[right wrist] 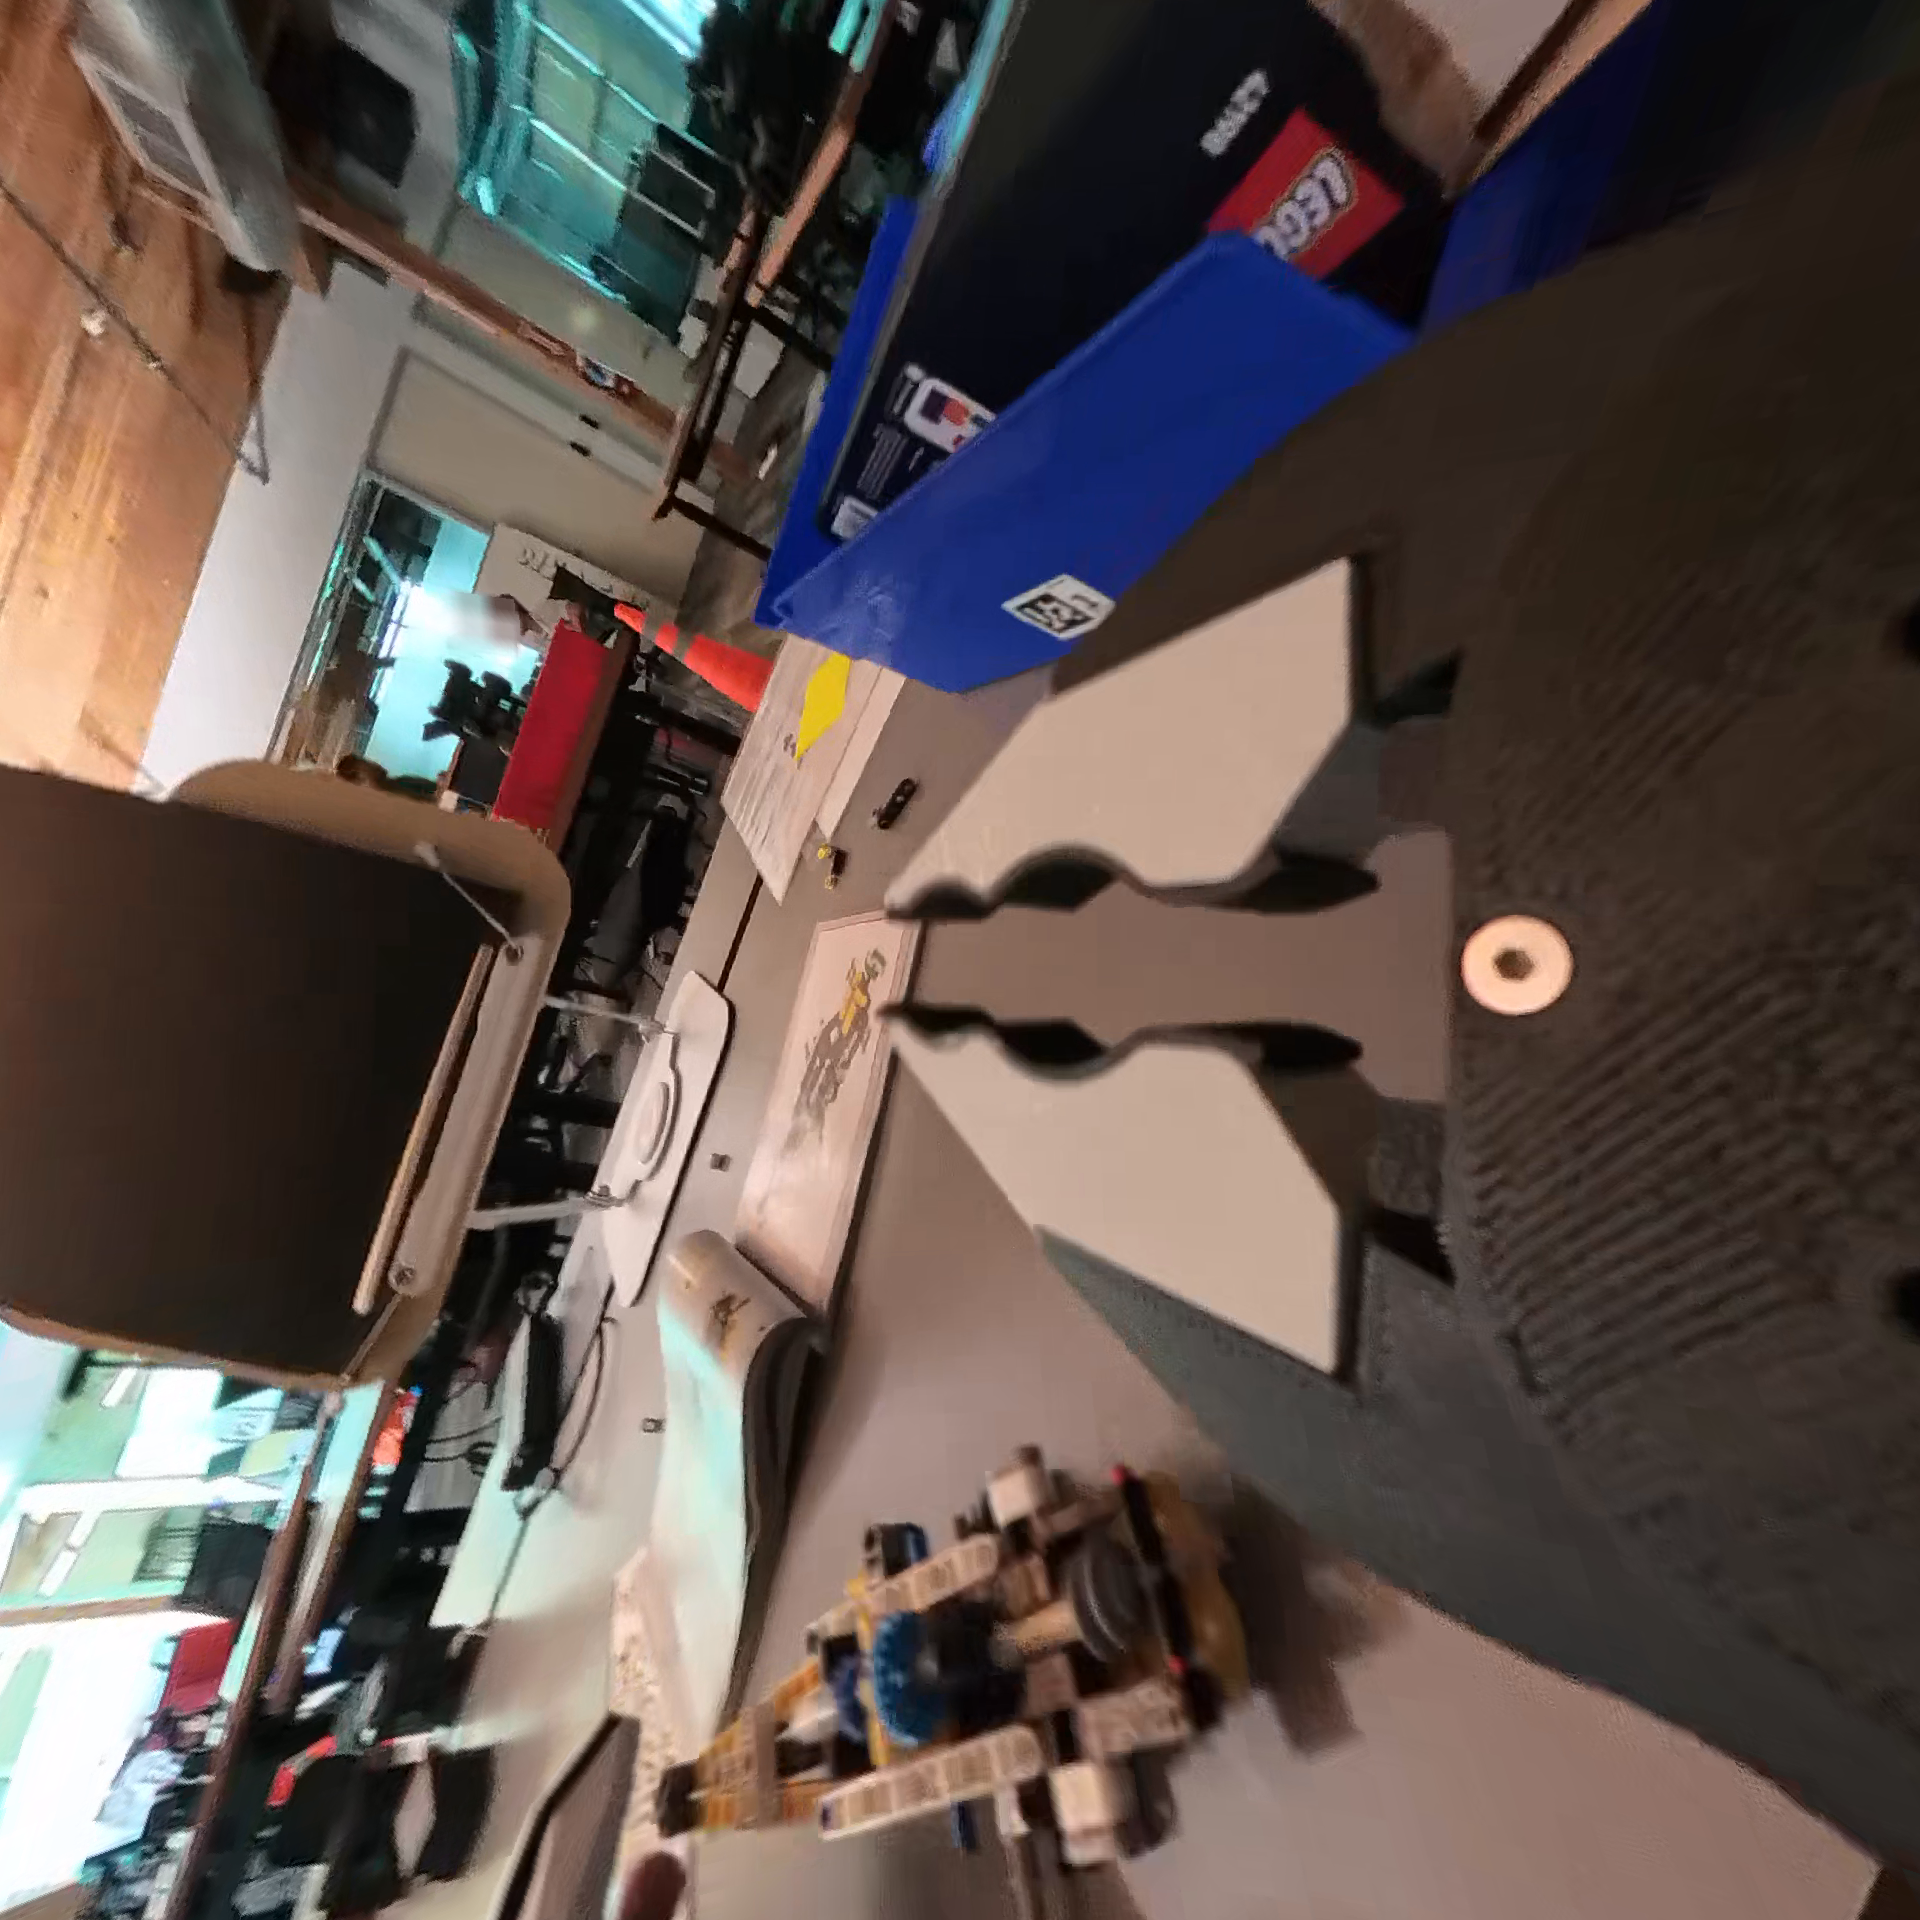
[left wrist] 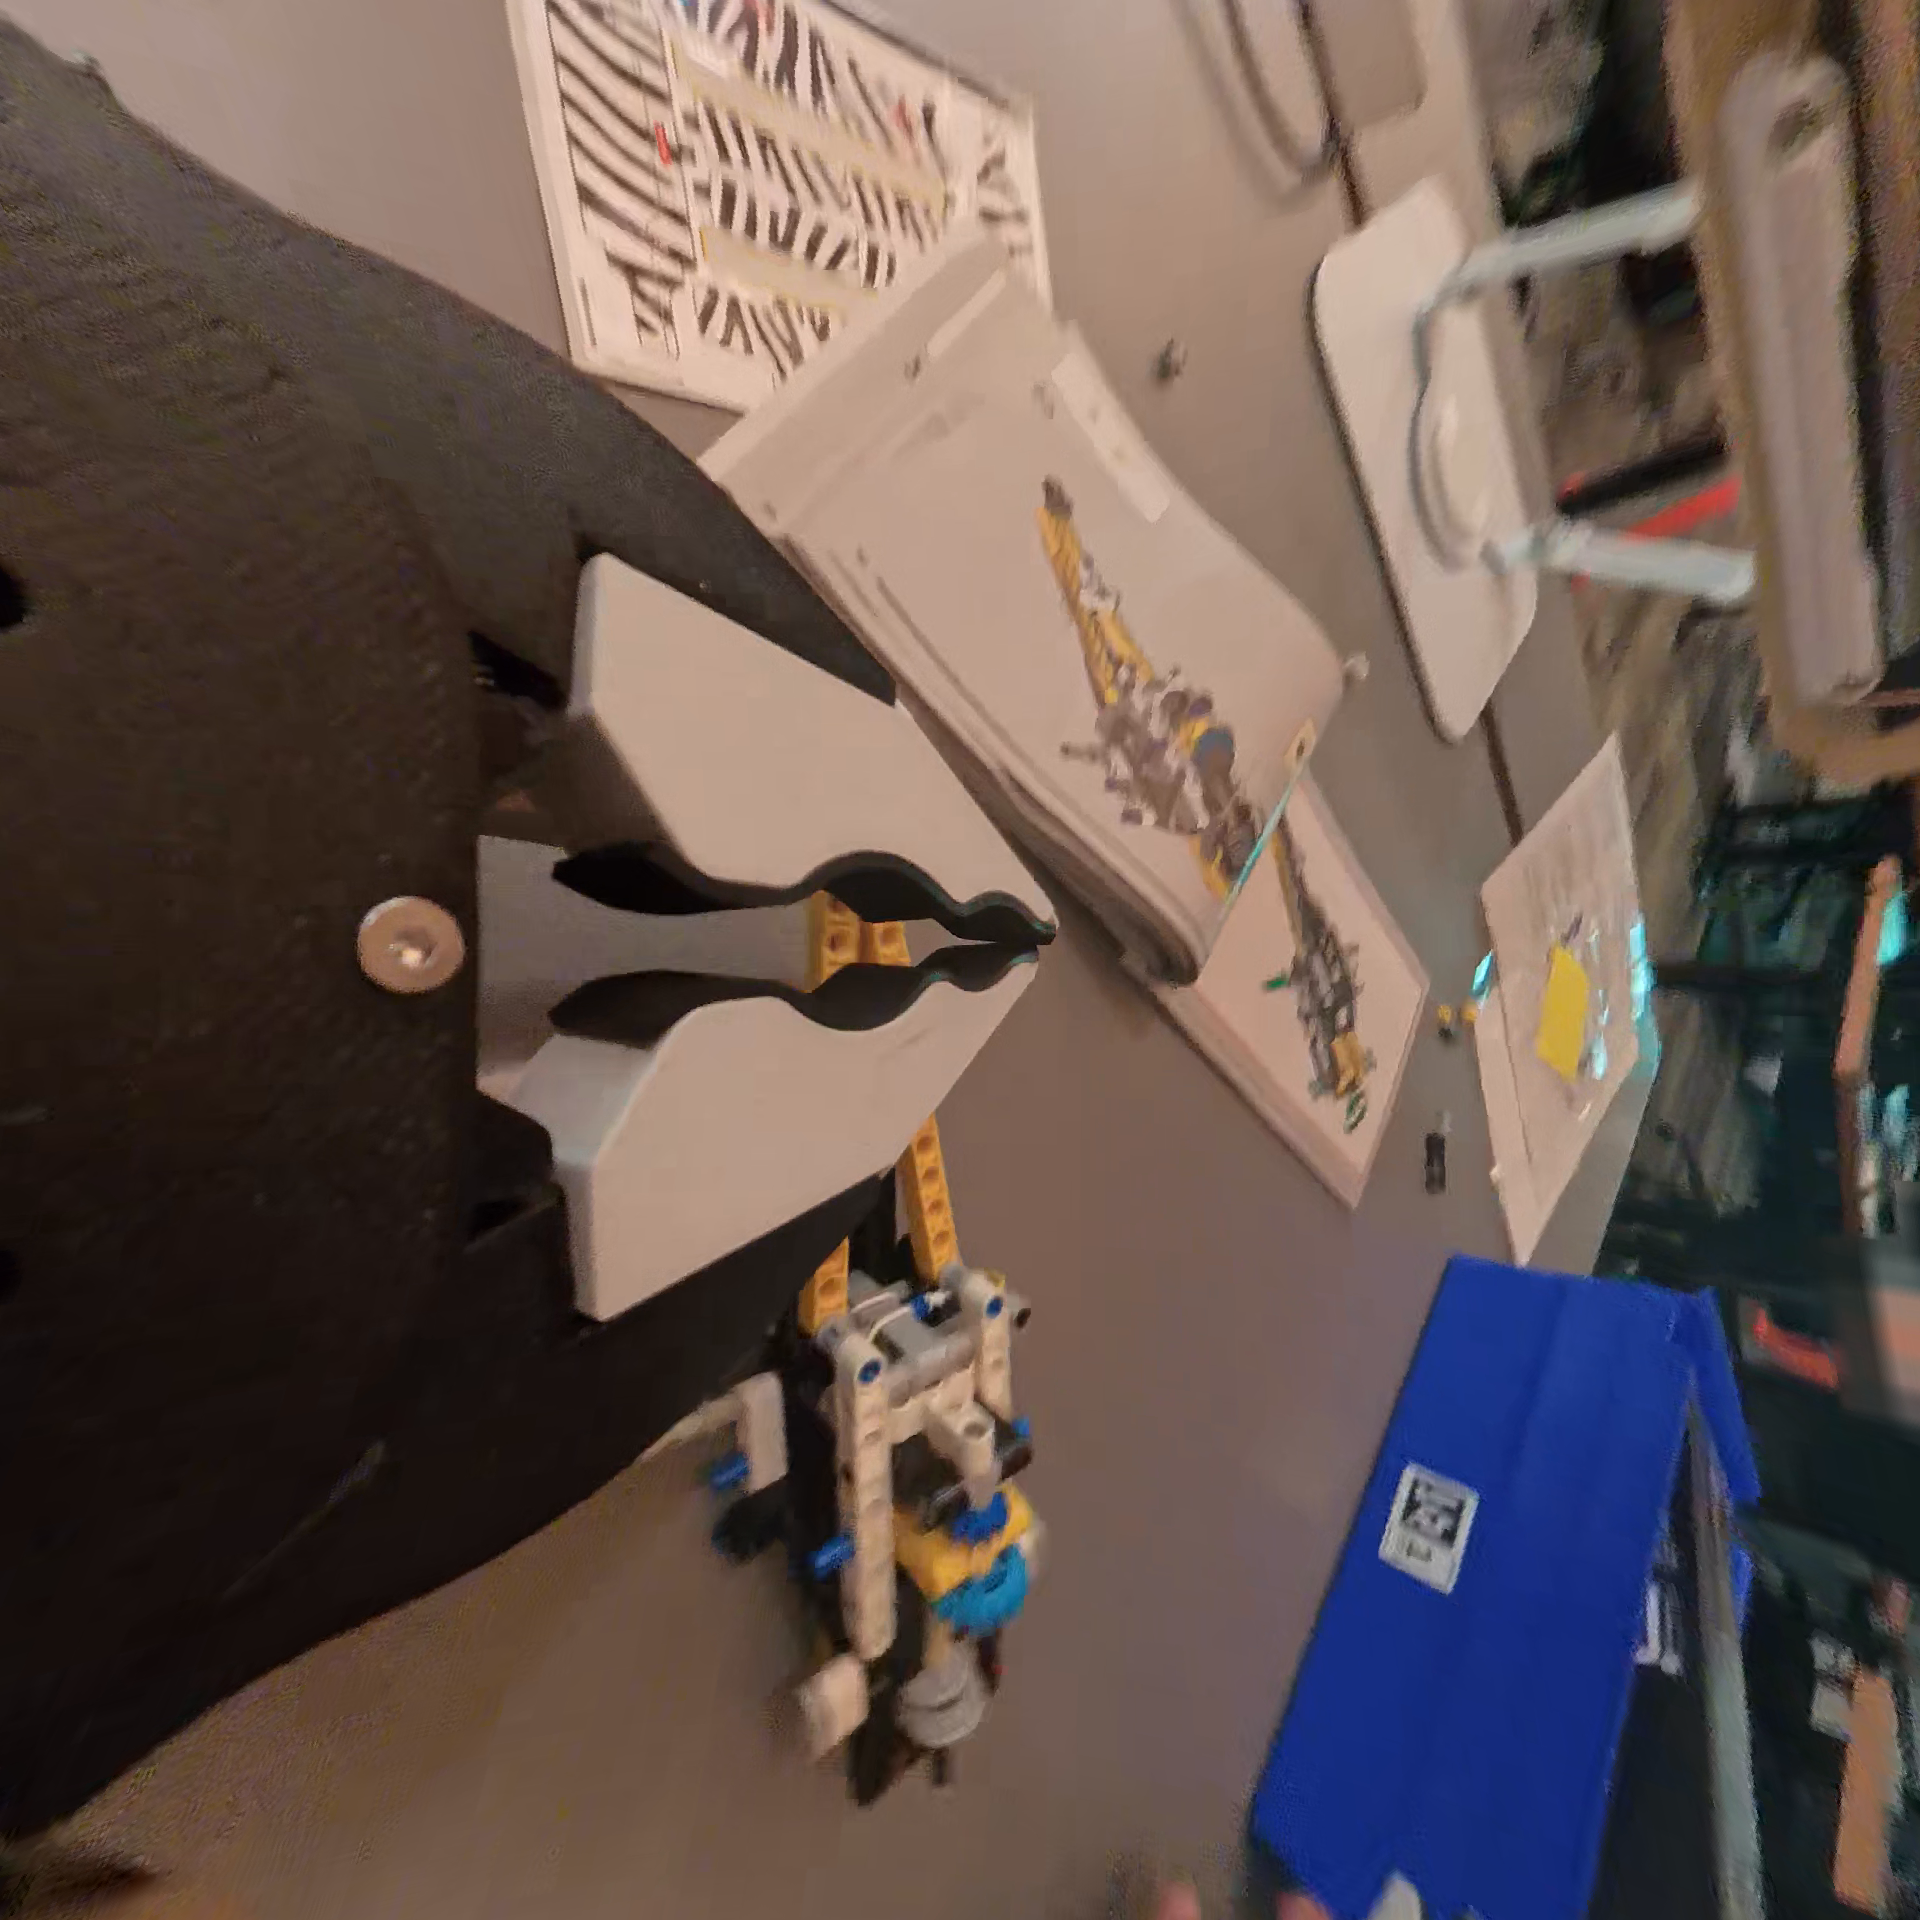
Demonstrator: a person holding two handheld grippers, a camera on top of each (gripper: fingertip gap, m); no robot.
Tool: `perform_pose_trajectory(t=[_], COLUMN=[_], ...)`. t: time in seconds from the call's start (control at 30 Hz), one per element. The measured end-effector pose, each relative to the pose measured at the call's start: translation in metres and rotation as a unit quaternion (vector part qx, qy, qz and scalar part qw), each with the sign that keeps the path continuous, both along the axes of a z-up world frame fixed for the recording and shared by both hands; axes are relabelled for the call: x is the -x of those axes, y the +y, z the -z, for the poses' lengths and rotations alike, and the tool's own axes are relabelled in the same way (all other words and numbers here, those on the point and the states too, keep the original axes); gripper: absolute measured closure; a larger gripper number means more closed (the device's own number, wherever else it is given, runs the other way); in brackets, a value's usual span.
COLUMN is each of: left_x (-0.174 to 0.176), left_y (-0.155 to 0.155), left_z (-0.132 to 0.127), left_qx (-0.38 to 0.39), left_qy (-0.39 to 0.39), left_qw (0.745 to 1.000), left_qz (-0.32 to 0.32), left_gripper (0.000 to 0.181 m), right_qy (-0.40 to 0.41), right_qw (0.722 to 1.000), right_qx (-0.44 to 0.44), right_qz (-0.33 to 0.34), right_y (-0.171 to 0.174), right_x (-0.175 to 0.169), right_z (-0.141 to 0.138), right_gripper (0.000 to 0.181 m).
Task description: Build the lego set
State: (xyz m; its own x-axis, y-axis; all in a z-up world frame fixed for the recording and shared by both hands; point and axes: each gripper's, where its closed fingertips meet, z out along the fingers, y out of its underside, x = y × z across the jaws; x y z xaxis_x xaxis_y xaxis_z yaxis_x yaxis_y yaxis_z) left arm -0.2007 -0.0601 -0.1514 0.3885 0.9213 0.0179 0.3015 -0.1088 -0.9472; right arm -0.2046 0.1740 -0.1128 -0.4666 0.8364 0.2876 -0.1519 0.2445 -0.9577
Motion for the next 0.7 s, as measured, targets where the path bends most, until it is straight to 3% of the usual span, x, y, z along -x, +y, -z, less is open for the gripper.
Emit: perform_pose_trajectory(t=[0.03,0.17,0.33,0.4,0.47,0.5,0.6,0.67,0.7], left_x=[-0.001,-0.005,0.0,-0.002,-0.008,-0.012,-0.011,-0.002,0.002], left_y=[0.003,0.007,-0.005,0.001,0.011,0.017,0.02,0.004,-0.006], left_z=[-0.005,-0.022,-0.011,-0.014,-0.016,-0.015,-0.007,-0.01,-0.014], left_qx=[-0.005,-0.061,-0.036,-0.047,-0.041,-0.035,-0.027,-0.011,0.004], left_qy=[0.016,0.034,0.028,0.028,0.036,0.034,0.013,0.033,0.053], left_qw=[1.0,0.997,0.999,0.999,0.998,0.997,0.998,0.999,0.998], left_qz=[0.005,0.015,-0.015,-0.002,0.029,0.053,0.052,-0.009,-0.043], left_gripper=[0.181,0.181,0.178,0.164,0.136,0.123,0.083,0.097,0.107], right_qy=[-0.01,-0.047,-0.012,-0.004,0.001,0.004,-0.007,-0.043,-0.06], right_qw=[1.0,0.994,0.993,0.995,0.995,0.996,0.994,0.99,0.989], right_qx=[0.021,0.093,0.102,0.084,0.076,0.078,0.097,0.127,0.134], right_qz=[0.005,0.03,0.06,0.061,0.058,0.054,0.047,0.031,0.014], right_y=[0.005,0.026,0.035,0.032,0.029,0.029,0.031,0.029,0.026], right_x=[0.002,0.015,0.021,0.02,0.019,0.017,0.017,0.018,0.018], right_z=[-0.001,-0.003,-0.011,-0.01,-0.01,-0.011,-0.012,-0.009,-0.007], right_gripper=[0.181,0.181,0.181,0.181,0.181,0.176,0.105,0.065,0.062])
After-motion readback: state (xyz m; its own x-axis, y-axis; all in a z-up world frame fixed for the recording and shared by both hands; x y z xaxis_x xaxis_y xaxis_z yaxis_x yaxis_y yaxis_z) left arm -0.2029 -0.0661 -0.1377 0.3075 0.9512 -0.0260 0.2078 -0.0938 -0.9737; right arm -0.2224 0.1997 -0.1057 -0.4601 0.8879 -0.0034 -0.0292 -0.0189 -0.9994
